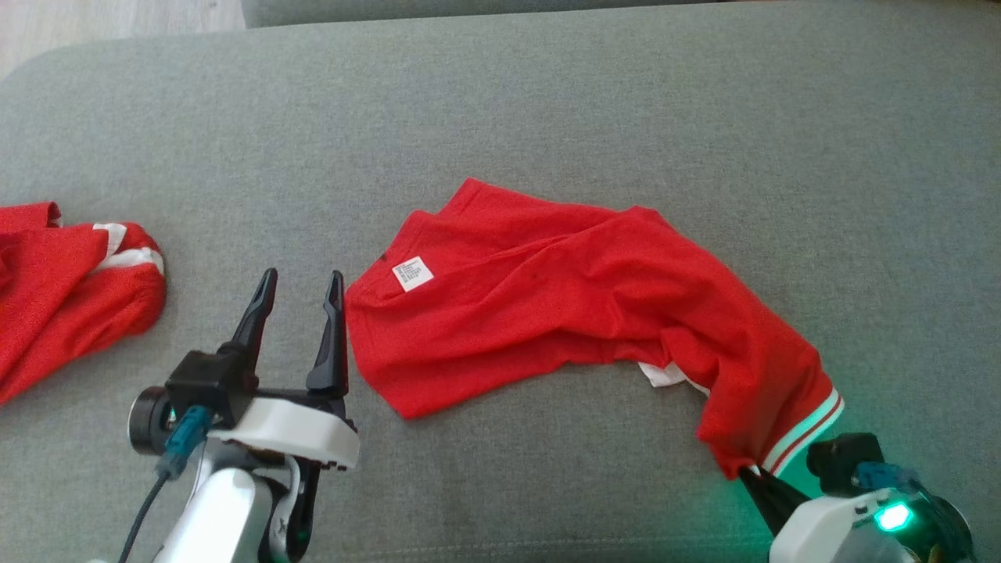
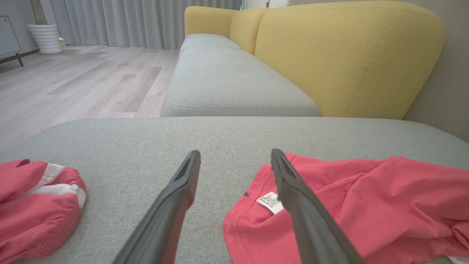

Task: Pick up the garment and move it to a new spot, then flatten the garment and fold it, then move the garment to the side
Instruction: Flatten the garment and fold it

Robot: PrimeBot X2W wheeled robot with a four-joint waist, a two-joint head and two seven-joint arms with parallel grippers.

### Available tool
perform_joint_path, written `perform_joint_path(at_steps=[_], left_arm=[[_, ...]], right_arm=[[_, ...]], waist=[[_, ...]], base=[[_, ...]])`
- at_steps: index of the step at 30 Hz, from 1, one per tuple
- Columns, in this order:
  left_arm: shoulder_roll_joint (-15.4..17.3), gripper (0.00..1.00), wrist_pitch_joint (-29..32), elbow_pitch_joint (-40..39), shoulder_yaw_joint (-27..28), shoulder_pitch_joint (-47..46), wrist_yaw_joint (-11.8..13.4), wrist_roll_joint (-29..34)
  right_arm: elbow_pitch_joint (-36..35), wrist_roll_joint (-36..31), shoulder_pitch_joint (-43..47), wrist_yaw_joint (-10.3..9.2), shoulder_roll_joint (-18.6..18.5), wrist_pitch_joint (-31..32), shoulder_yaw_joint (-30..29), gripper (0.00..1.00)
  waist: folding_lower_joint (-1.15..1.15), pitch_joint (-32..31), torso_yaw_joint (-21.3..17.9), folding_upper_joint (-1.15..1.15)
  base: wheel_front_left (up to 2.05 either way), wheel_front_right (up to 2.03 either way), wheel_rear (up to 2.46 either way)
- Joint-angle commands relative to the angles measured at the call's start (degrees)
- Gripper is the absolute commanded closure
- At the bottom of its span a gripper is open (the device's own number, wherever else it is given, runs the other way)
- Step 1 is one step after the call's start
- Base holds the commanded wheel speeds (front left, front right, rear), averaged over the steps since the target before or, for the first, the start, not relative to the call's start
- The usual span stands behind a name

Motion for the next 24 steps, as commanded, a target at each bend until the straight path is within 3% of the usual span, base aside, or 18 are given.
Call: perform_joint_path(at_steps=[1, 3, 4, 5, 17, 24], left_arm=[[0.43, 0.0, -0.7, -1.41, 2.47, -1.32, -0.34, 0.37], [0.39, 0.0, -0.7, -1.11, 2.47, -1.16, -0.45, 0.37], [0.38, 0.0, -0.7, -1.01, 2.48, -1.07, -0.48, 0.37], [0.35, 0.0, -0.7, -0.91, 2.49, -0.95, -0.49, 0.37], [0.89, 0.0, -0.58, -0.39, 2.57, 2.08, 0.1, -0.03], [1.46, 0.0, -0.11, -0.98, 2.61, 3.13, 0.71, -0.12]], right_arm=[[-0.79, -0.81, -0.86, 0.43, -0.71, 0.55, 0.1, 1.0], [-0.25, -0.85, -1.65, 0.43, 0.32, -0.69, -0.68, 1.0], [-0.22, -1.01, -2.12, 0.43, 0.76, -1.66, -0.96, 0.62], [-0.32, -0.99, -2.58, 0.43, 1.28, -2.73, -1.23, 0.0], [-10.42, 2.02, -5.77, 0.43, 4.86, -13.43, -6.01, 0.0], [-11.53, 0.34, -8.2, 0.43, 6.49, -19.51, -9.81, 0.0]], waist=[[0.0, -0.22, 0.0, 0.0], [0.0, -0.69, 0.12, 0.0], [0.0, -0.91, 0.15, 0.0], [0.0, -1.29, 0.18, 0.0], [0.0, -5.72, 0.05, 0.0], [0.0, -7.8, 0.13, 0.0]], base=[[0.0, 0.0, 0.0], [0.0, 0.0, 0.0], [0.0, 0.0, 0.0], [0.0, 0.0, 0.0], [0.0, 0.0, 0.0], [0.0, 0.0, 0.0]])
